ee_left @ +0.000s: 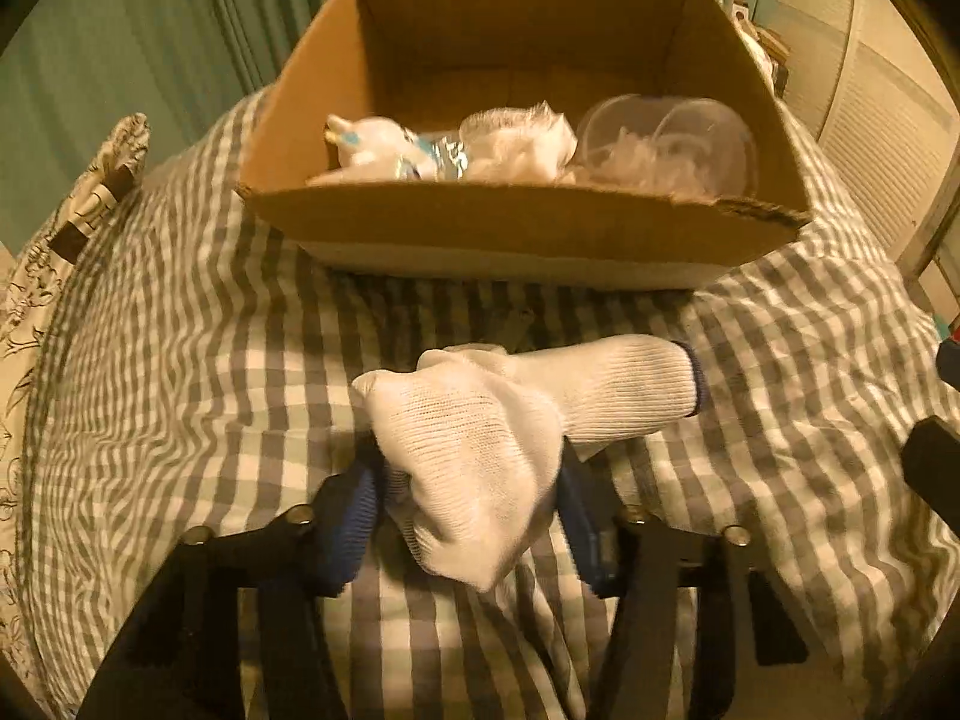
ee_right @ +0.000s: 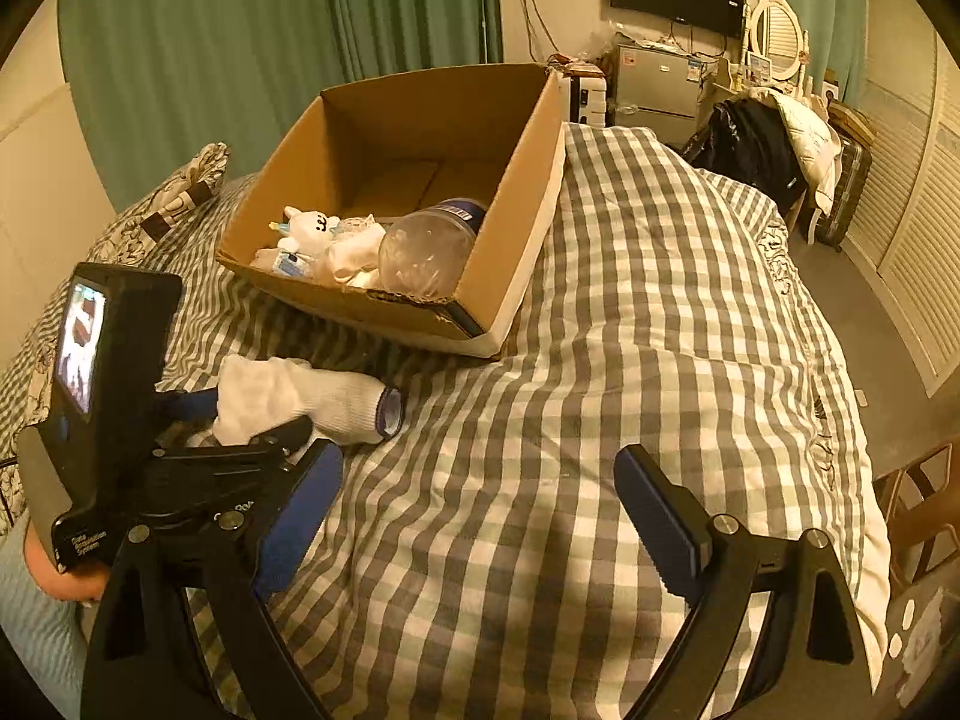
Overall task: Organize objects
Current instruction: 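Grasp the white sock with the left tool and lift it toward the box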
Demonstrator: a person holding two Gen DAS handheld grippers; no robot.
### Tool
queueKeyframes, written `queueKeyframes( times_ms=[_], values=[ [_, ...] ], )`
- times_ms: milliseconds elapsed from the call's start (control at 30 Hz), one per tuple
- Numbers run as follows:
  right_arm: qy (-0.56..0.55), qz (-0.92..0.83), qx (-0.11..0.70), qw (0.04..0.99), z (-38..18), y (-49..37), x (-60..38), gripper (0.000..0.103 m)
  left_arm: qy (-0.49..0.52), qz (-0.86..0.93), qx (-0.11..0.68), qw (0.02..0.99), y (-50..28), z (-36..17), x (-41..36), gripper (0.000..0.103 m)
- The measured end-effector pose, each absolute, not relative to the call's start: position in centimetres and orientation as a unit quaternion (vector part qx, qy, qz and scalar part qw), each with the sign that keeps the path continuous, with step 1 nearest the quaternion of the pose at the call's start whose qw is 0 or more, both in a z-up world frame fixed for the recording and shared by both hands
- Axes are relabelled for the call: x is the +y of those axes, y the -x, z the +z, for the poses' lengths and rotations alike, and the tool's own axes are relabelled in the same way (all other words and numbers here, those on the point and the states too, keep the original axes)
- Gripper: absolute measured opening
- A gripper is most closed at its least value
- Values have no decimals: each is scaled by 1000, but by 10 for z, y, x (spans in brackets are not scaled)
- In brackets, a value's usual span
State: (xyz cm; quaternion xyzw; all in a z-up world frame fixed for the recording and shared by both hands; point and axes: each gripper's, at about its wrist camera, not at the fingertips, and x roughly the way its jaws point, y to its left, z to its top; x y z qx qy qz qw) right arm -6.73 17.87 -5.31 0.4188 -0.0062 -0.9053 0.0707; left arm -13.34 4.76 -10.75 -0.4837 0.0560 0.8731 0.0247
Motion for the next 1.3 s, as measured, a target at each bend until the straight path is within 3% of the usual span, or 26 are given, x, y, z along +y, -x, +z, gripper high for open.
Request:
queueKeyframes(
  times_ms=[433, 633, 900, 1300],
  values=[
    [-417, -903, 37, 97, -34, 50, 138, 92, 400, 915, -7, -53, 79, -29, -39, 47],
    [-453, -877, 77, 139, -62, 78, 79, 92, 404, 912, -29, -70, 77, -36, -71, 47],
    [-513, -845, 76, 129, -121, 129, 36, 78, 405, 910, -45, -75, 83, -51, -95, 47],
    [-554, -826, 33, 100, -169, 162, 38, 77, 421, 903, -60, -65, 93, -70, -103, 47]
  ],
)
